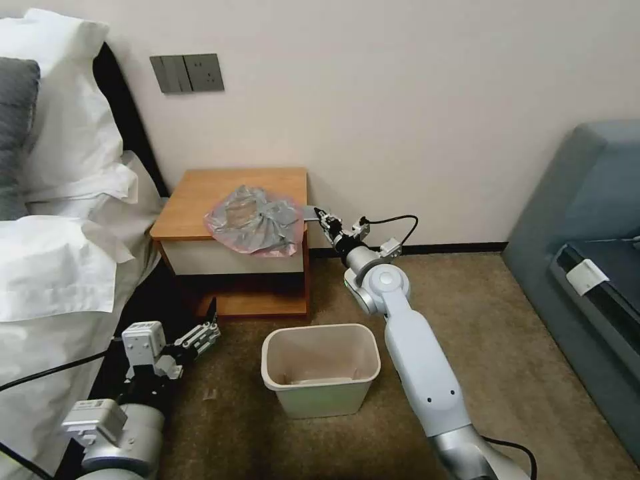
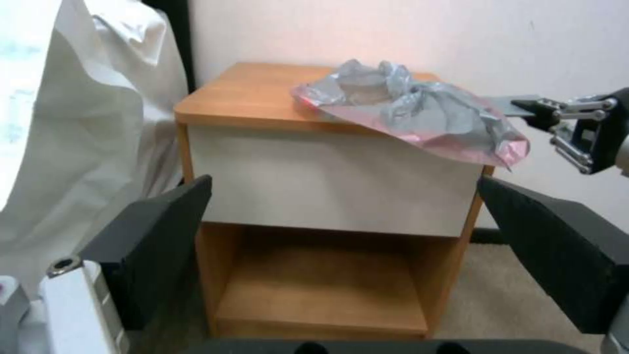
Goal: Pick up the garbage bag from the table and place it over the trash can.
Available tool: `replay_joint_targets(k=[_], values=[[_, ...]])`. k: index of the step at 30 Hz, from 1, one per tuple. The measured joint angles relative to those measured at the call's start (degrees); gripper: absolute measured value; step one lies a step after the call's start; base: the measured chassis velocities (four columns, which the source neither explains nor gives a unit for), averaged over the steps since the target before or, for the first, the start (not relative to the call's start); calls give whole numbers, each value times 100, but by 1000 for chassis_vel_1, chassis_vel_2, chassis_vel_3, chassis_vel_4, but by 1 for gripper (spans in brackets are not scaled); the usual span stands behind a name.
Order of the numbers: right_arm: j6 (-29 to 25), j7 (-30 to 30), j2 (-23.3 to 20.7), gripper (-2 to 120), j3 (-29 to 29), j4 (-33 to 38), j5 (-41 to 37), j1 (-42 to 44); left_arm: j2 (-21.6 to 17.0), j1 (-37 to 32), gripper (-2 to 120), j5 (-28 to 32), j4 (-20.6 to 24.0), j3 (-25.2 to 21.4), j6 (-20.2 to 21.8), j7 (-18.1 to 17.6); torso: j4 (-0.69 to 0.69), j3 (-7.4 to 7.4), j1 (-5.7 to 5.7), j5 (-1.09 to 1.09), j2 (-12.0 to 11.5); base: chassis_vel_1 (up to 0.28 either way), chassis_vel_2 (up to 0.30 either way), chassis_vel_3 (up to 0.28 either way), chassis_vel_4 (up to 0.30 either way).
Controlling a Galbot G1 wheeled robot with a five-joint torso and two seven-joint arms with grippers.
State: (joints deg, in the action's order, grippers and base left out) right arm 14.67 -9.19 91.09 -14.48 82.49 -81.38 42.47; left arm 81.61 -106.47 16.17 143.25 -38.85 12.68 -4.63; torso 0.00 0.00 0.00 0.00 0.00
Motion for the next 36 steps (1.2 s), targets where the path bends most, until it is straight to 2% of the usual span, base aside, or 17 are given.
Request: replay_joint_targets(k=[1, 8, 11, 13, 14, 17, 18, 20, 23, 27, 31, 36], values=[[-5, -56, -28, 0, 32, 127, -11, 68, 0, -1, 100, 0, 0, 0, -2, 0, 0, 0, 0, 0, 0, 0, 0, 0, 0], [-71, -547, -263, 0, 242, 1017, -233, 495, 2, -3, 100, -2, 0, 1, -9, 0, 1, 0, 0, 1, 0, 0, 0, 0, 0], [-94, -1155, -526, 0, 390, 1862, -517, 980, 8, -4, 100, -29, -1, 16, -39, 0, 0, 0, 0, 1, 0, 0, 0, 0, 0], [-94, -1155, -526, 0, 390, 1862, -517, 980, 8, -4, 100, -29, -1, 16, -39, 0, 0, 0, 0, 1, 0, 0, 0, 0, 0], [-154, -1535, -775, 0, 551, 2642, -577, 1489, 25, -4, 100, -86, -1, 47, -105, 1, -1, -1, 0, 0, 0, 0, 0, 0, 0], [-179, -1646, -838, 0, 606, 2877, -591, 1667, 27, -4, 100, -89, -1, 48, -108, 1, 0, -1, 0, 0, 0, 0, 0, 0, 0], [-238, -1993, -876, 0, 719, 3479, -648, 2172, 30, 7, 100, -102, -1, 61, -123, 1, 0, -1, 0, 1, 0, 0, 0, 0, 0], [-254, -2166, -850, 0, 757, 3745, -664, 2466, 36, 21, 100, -121, -1, 78, -139, 1, 0, -1, 0, 1, 0, 0, 0, 0, 0], [-249, -2375, -845, 0, 839, 4079, -516, 2961, 42, 45, 100, -148, -1, 100, -163, 6, 0, -1, 0, 0, 0, 0, 0, 0, 0], [-146, -2444, -896, 0, 829, 4180, -282, 3323, 43, 49, 100, -152, 0, 103, -170, 7, 1, -1, 0, 1, 1, 0, 0, 0, 0], [5, -2191, -1024, 0, 666, 4188, -53, 3737, 40, 56, 100, -157, 0, 106, -206, 1, 0, -1, 0, 1, 1, 0, 0, 0, 0], [18, -2089, -1075, 0, 611, 4269, 34, 3858, 22, 82, 100, -171, -1, 115, -302, -21, 0, 0, 0, 1, 1, 0, 0, 0, 0]])
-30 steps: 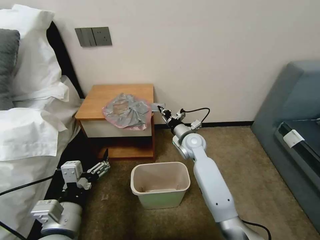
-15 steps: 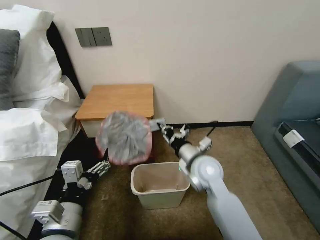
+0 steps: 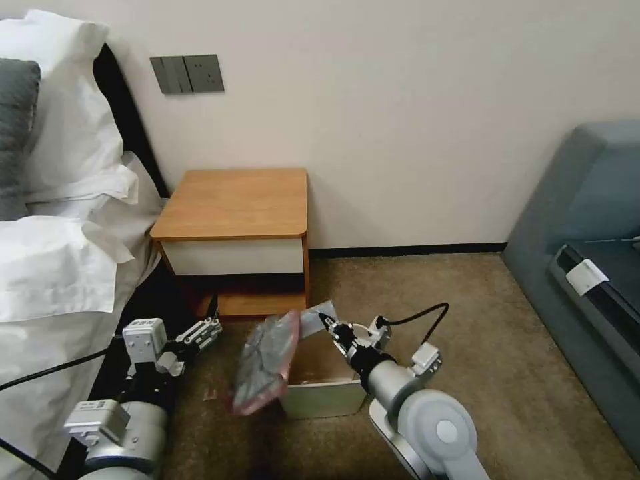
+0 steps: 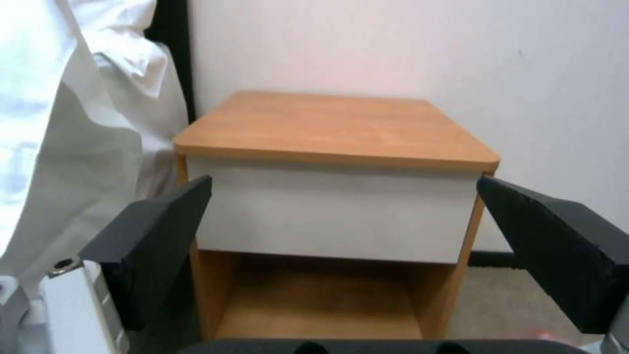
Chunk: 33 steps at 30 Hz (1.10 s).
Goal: Pick up the garbage bag from the table and place it over the trash can.
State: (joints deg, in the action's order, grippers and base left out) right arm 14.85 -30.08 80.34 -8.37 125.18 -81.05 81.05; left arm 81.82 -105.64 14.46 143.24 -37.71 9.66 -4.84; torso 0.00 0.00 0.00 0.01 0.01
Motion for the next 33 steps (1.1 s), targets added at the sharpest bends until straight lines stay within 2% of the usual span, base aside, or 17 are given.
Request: replay_joint_targets(k=[8, 9, 11, 18, 24, 25, 27, 30, 32, 33], values=[[-43, 211, -11, 0, 22, -28, 485, 118, -2, 9, 100, -3, 0, 8, -13, -3, 0, 0, 0, 0, 0, 0, 0, 0, 0], [-41, 521, -61, 0, 19, -84, 893, 232, -2, 18, 100, -3, 0, 16, -15, -3, 0, 0, 0, -1, 0, 0, 0, 0, 0], [-11, 871, -141, 0, 11, -144, 1230, 309, -1, 28, 100, -4, 0, 25, -18, -3, 0, 0, 0, 0, 0, 0, 0, 0, 0], [5, 1249, -245, 0, -6, -164, 1419, 405, -35, 106, 100, -13, 0, 118, -24, 38, 0, 0, 0, 0, -1, 0, 0, 0, 0], [81, 1263, -365, 1, -24, -125, 1425, 446, -72, 121, 100, 25, 0, 136, -15, 43, 1, 0, 0, 0, -1, 0, 0, 0, 0], [119, 1248, -397, 9, -17, -96, 1428, 447, -142, 142, 100, 120, 0, 162, 27, 48, -1, 0, 0, 0, 0, 0, 0, 0, 0], [127, 1218, -413, 11, -10, -83, 1439, 445, -152, 148, 100, 138, 0, 165, 37, 48, -1, 0, 0, -1, 0, 0, 0, 0, 0], [142, 900, -538, 28, 40, 17, 1472, 417, -189, 167, 100, 207, 0, 180, 82, 53, 0, 0, 0, 0, -1, 0, 0, 0, 0], [142, 900, -538, 28, 40, 17, 1472, 417, -189, 167, 100, 207, 0, 180, 82, 53, 0, 0, 0, 0, -1, 0, 0, 0, 0], [143, 771, -641, 36, 58, 110, 1526, 427, -191, 168, 100, 212, 0, 181, 87, 54, 0, 0, 0, 0, -1, 0, 0, 0, 0]])
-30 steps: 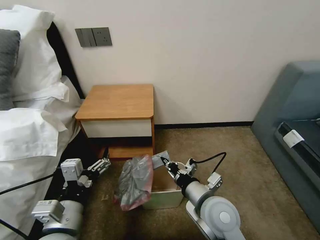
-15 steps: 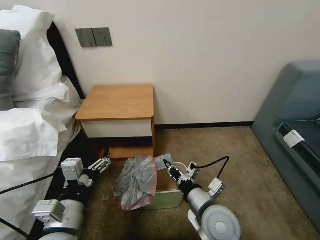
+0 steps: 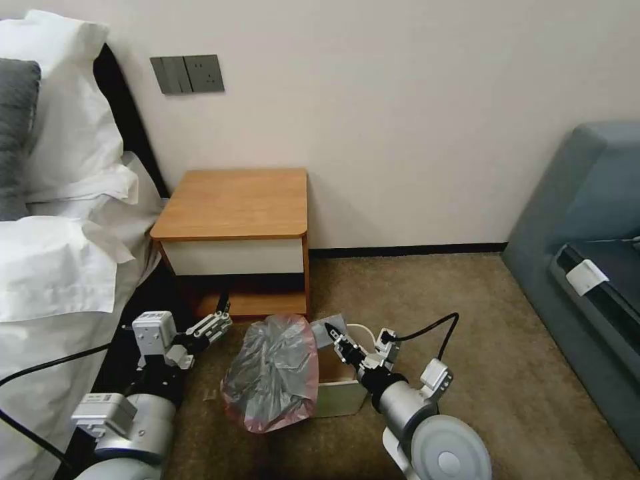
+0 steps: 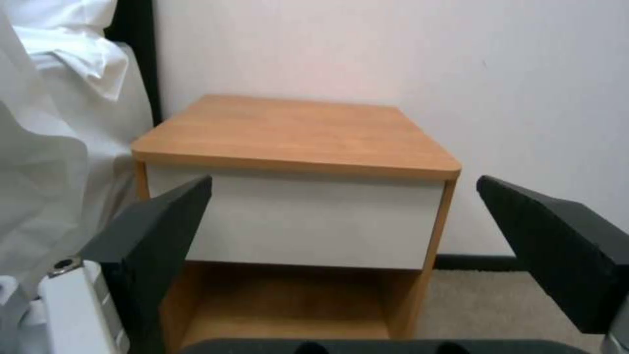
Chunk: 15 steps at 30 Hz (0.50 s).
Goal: Pick up the garbage bag from the table and place it over the trash can.
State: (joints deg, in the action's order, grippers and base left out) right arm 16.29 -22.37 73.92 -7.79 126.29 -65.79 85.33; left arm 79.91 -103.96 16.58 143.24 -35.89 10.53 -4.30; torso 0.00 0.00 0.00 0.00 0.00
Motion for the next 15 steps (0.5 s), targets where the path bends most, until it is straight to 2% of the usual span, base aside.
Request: replay_joint_targets(k=[1, 3, 5, 6, 7, 9, 10, 12, 14, 15], values=[[0, -39, -56, 41, 0, 54, 46, 15, -1, 0, 100, 1, 0, 0, 1, 0, 0, 0, 0, 0, 0, 0, 0, 0, 0], [0, -39, -56, 41, 0, 54, 46, 15, -1, 0, 100, 1, 0, 0, 1, 0, 0, 0, 0, 0, 0, 0, 0, 0, 0], [0, -112, -310, 56, -66, 345, 192, 130, 12, 69, 100, -37, 0, 74, 54, 41, -1, 0, 0, 0, 0, 0, 0, 0, 0], [3, -124, -356, 57, -90, 411, 197, 165, 19, 69, 100, -61, 0, 86, 73, 43, 0, 0, 0, 0, 0, 0, 0, 0, 0], [3, -124, -356, 57, -90, 411, 197, 165, 19, 69, 100, -61, 0, 86, 73, 43, 0, 0, 0, 0, 0, 0, 0, 0, 0], [10, -147, -397, 71, -138, 572, 203, 252, 36, 24, 100, -141, 0, 132, 172, 88, 0, 0, 0, 0, 0, 0, 0, 0, 0], [10, -147, -397, 71, -138, 572, 203, 252, 36, 24, 100, -141, 0, 132, 172, 88, 0, 0, 0, 0, 0, 0, 0, 0, 0], [12, -202, -351, 83, -166, 668, 204, 286, 13, -8, 100, -364, 0, 183, 171, 106, 0, 0, 0, 0, 0, 0, 0, 0, 0], [12, -202, -351, 83, -166, 668, 204, 286, 13, -8, 100, -364, 0, 183, 171, 106, 0, 0, 0, 0, 0, 0, 0, 0, 0], [16, -214, -334, 90, -227, 700, 198, 295, -2, -13, 100, -505, -13, 206, 139, 108, 0, 0, 0, 0, 0, 0, 0, 0, 0]])
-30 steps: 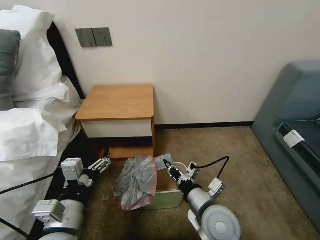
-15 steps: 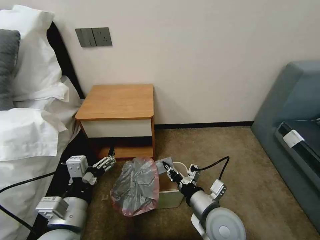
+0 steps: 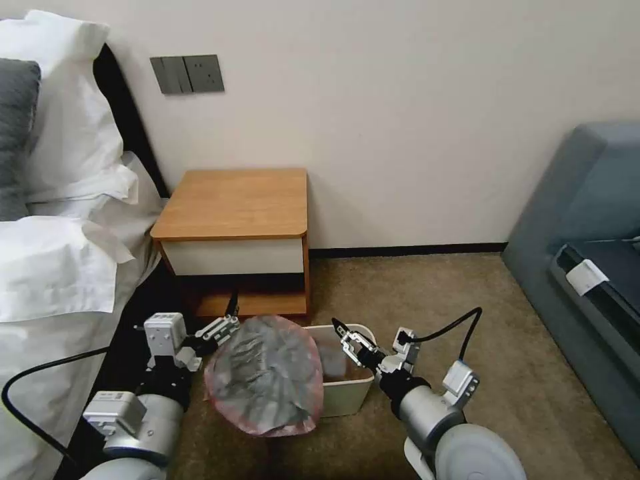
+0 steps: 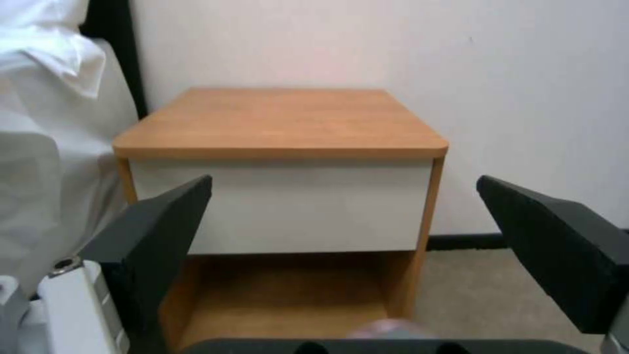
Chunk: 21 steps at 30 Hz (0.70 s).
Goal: Pick up the garbage bag from the table and place it over the trash can.
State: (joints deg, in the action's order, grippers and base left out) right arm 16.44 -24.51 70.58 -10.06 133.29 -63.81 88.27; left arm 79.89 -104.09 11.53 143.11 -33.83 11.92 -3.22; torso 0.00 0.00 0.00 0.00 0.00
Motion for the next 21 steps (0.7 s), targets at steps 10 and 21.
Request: replay_joint_targets(k=[10, 21], values=[[17, -1, 68, 100, -247, -22, -112, -77, -57, -69, 100, -564, -280, 417, -13, 29, 0, 0, 0, 0, 0, 0, 0, 0, 0], [86, -80, 35, 100, -473, -1, -247, -85, -392, 79, 100, -384, -807, 1134, 125, -29, 0, 0, 0, -1, 0, 0, 0, 0, 0]])
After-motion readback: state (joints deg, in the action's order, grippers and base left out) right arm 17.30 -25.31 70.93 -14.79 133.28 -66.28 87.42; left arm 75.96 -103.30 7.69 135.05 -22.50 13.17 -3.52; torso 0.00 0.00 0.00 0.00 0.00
